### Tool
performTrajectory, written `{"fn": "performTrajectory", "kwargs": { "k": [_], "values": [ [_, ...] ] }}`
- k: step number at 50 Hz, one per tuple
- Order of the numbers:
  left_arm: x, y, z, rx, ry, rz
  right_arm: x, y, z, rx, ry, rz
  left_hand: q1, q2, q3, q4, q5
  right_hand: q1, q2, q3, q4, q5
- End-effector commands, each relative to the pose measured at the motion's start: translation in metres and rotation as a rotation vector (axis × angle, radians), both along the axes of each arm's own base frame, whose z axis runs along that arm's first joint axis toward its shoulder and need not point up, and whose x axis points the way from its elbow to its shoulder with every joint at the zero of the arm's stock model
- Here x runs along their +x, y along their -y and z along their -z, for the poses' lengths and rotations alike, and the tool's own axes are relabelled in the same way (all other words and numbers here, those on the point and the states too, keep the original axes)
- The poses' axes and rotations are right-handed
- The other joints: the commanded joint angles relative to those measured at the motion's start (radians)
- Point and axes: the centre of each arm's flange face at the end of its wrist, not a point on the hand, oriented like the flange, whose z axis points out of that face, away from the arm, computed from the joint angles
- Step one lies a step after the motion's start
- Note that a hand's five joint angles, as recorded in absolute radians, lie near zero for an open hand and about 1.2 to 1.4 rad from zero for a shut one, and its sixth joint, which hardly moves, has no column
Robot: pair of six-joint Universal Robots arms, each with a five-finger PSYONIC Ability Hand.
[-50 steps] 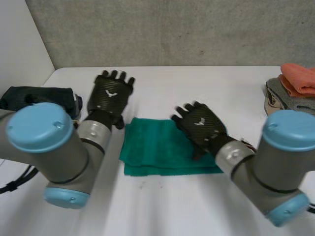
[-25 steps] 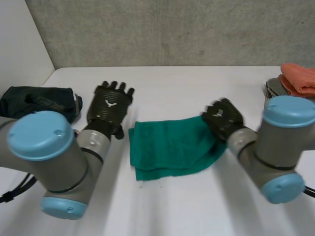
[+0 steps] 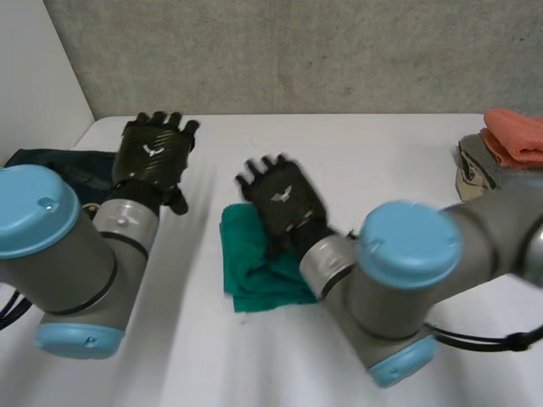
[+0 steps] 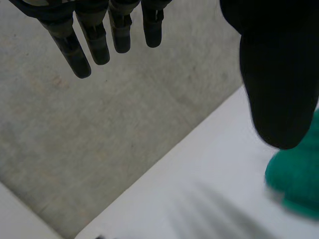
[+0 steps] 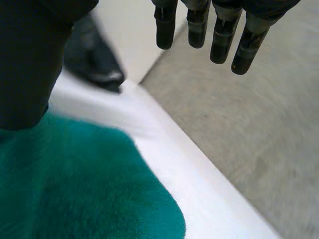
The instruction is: Fold the laundry.
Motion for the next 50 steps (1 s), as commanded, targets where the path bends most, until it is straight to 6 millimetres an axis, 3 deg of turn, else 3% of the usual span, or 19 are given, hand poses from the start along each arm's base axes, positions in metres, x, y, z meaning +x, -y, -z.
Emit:
{"fn": "performTrajectory", "kwargs": {
  "k": [1, 7, 12, 18, 23, 25, 31, 37, 40, 43, 46, 50],
  "values": [
    [-0.048, -0.013, 0.012, 0.112, -0.122, 0.134, -0.046, 0.039, -0.022, 0.310, 0.148, 0.105, -0.016, -0.032, -0.040, -0.030, -0.046, -0.035, -0.046, -0.036, -0.064, -0.071],
    [-0.071, -0.015, 0.058, 0.285, -0.056, 0.162, -0.040, 0.054, 0.014, 0.423, 0.020, 0.130, -0.007, -0.023, -0.031, -0.022, -0.038, -0.035, -0.046, -0.036, -0.064, -0.071],
    [-0.070, -0.012, 0.090, 0.377, 0.029, 0.118, -0.037, 0.061, 0.035, 0.443, -0.057, 0.131, 0.019, 0.003, -0.005, 0.005, -0.011, -0.035, -0.046, -0.036, -0.064, -0.071],
    [-0.057, -0.015, 0.102, 0.390, 0.203, 0.029, -0.034, 0.065, 0.060, 0.415, -0.164, 0.114, 0.014, -0.002, -0.011, -0.001, -0.017, -0.035, -0.046, -0.036, -0.064, -0.071],
    [-0.055, -0.018, 0.099, 0.357, 0.288, 0.027, -0.033, 0.068, 0.055, 0.350, -0.209, 0.120, 0.005, -0.011, -0.020, -0.010, -0.026, 0.186, 0.175, 0.185, 0.157, 0.151],
    [-0.056, -0.019, 0.094, 0.343, 0.291, 0.032, -0.034, 0.069, 0.044, 0.309, -0.215, 0.129, 0.002, -0.014, -0.022, -0.013, -0.029, 0.210, 0.199, 0.209, 0.181, 0.174],
    [-0.057, -0.017, 0.043, 0.236, 0.207, 0.058, -0.043, 0.060, 0.007, 0.198, -0.219, 0.142, -0.016, -0.032, -0.040, -0.030, -0.046, 0.125, 0.114, 0.124, 0.096, 0.090],
    [-0.058, -0.017, -0.006, 0.144, 0.118, 0.210, -0.053, 0.036, 0.000, 0.121, -0.186, 0.133, -0.004, -0.020, -0.028, -0.019, -0.035, -0.004, -0.016, -0.006, -0.033, -0.040],
    [-0.055, -0.017, -0.019, 0.133, 0.098, 0.307, -0.053, 0.011, 0.012, 0.110, -0.187, 0.088, 0.008, -0.008, -0.017, -0.007, -0.023, -0.016, -0.027, -0.017, -0.045, -0.052],
    [-0.055, -0.025, -0.019, 0.168, 0.082, 0.434, -0.049, -0.009, 0.029, 0.110, -0.191, 0.045, 0.011, -0.005, -0.014, -0.004, -0.020, -0.019, -0.030, -0.020, -0.048, -0.055],
    [-0.054, -0.034, -0.022, 0.197, 0.060, 0.525, -0.045, -0.021, 0.040, 0.094, -0.182, 0.017, 0.011, -0.005, -0.014, -0.004, -0.020, -0.016, -0.027, -0.017, -0.045, -0.052],
    [-0.050, -0.038, -0.030, 0.225, 0.021, 0.600, -0.035, -0.026, 0.073, 0.086, -0.205, -0.015, 0.016, 0.001, -0.008, 0.002, -0.014, -0.004, -0.016, -0.006, -0.033, -0.040]
  ]
}}
